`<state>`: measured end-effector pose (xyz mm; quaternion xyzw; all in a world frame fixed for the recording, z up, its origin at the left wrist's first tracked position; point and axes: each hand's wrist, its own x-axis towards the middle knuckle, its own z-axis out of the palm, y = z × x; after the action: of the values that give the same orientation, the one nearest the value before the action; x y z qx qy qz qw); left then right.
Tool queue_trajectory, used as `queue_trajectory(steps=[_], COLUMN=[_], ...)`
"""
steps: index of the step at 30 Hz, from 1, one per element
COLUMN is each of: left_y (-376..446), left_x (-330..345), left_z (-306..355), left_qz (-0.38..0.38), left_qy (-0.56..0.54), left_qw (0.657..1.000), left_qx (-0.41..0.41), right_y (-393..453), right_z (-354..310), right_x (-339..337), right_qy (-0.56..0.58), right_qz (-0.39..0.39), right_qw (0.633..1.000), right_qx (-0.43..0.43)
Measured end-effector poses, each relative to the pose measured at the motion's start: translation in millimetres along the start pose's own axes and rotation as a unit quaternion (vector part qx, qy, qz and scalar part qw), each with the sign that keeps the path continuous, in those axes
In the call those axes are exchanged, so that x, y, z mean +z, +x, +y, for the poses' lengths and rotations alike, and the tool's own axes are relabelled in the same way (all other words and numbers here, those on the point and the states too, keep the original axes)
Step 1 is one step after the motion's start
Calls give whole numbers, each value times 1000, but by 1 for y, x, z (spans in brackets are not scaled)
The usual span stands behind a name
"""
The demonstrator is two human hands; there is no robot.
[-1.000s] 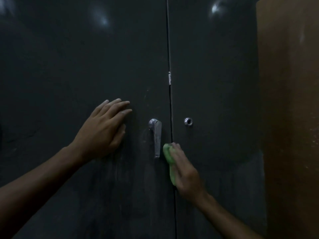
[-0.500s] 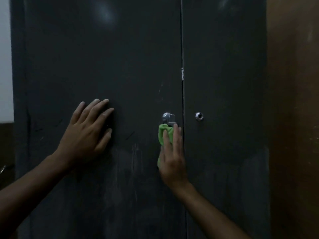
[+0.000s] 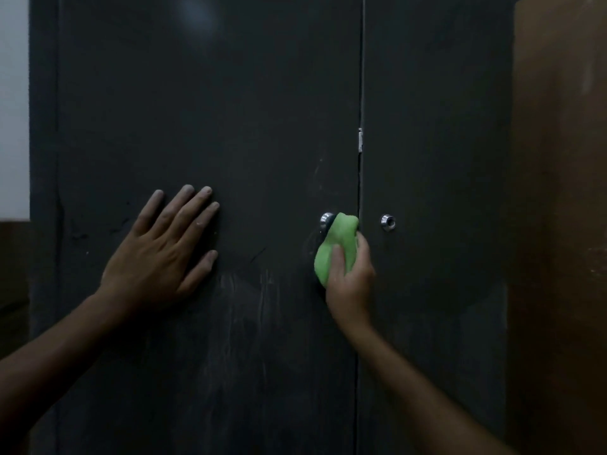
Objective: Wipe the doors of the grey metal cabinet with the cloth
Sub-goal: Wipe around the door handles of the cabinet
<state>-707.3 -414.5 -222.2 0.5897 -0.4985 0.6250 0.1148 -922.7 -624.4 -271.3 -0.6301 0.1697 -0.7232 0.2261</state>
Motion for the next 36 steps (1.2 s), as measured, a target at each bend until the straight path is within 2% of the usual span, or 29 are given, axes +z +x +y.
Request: queue_trajectory(steps=[2,4,8,11,14,17,19,21,23,25,28,29,33,36], left_y=[0,-1,0,-2,0,-1,-1,-1,-1,-1,0,0,0,1], left_x=[0,1,2,3,3,2,2,1,1,2,3,3,2,1], left_z=[-1,0,0,0,0,1,2,1,1,0,1,1,1,2], left_qz=[-1,1,7,2,-1,3,3,0,-1,-2,1,1,-2,-7], left_qy=[-1,2,5,6,3,5,2,-4,-1,3,3,3,3,7], left_qw=[1000,1000,1000,1000,1000,1000,1000,1000,1000,1000,1000,1000,1000,1000], left_qx=[-5,-7,-4,-4,-5,-9,-5,-6,-8,-8,-6,-5,-6,-7], right_y=[31,41,0,14,28,12,10,21,36,49,75,79,55,45], right_z=[-9,-3,3,-8,-20,-9,5,13,13,15,30,34,57,75], right_x=[-2,-10,-33,-28,-16,-27,-37,-42,-42,-39,-28,-24,-31,-47], right_qy=[67,148,306,359,342,281,183,37,-13,-67,-213,-230,-214,-246], right_qz=[-3,-46,-175,-164,-122,-161,-181,-124,-2,45,-37,-63,-110,-139], right_qw=[996,980,892,868,896,916,950,990,1000,992,947,934,919,881], right_qx=[60,129,282,302,255,237,177,62,-19,-94,-238,-266,-311,-380])
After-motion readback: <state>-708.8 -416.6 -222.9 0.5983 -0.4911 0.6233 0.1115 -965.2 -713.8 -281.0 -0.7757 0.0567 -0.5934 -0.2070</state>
